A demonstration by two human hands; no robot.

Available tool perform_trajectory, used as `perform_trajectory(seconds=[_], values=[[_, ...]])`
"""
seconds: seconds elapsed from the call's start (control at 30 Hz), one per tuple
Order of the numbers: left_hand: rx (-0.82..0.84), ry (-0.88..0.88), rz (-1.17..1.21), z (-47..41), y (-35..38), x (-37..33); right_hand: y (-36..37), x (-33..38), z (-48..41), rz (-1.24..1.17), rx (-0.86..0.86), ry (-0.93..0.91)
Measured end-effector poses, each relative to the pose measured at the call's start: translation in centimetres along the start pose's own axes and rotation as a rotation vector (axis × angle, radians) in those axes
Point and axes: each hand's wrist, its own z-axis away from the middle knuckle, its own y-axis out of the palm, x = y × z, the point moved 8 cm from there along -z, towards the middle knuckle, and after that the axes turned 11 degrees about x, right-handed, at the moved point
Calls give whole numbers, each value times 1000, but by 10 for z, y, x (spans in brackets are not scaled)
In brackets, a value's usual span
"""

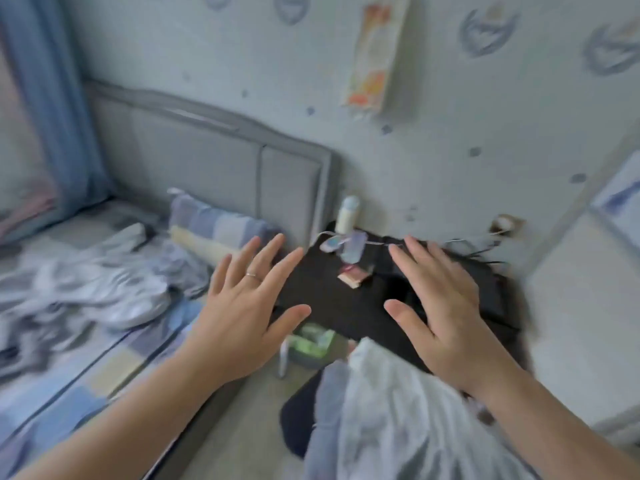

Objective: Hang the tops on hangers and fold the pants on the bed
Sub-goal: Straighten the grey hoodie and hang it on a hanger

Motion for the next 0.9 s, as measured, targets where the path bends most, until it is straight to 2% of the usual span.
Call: perform_trajectory(seconds=[0.2, 0.43, 0.63, 0.9], values=[[82, -399, 38, 110, 45, 151, 138, 103, -61, -43, 271, -208], [98, -806, 182, 213, 91, 276, 286, 201, -124, -100, 577, -362], [96, -1008, 246, 239, 101, 372, 376, 262, -209, -135, 723, -457], [104, -1190, 360, 208, 117, 502, 479, 306, -351, -100, 931, -468]])
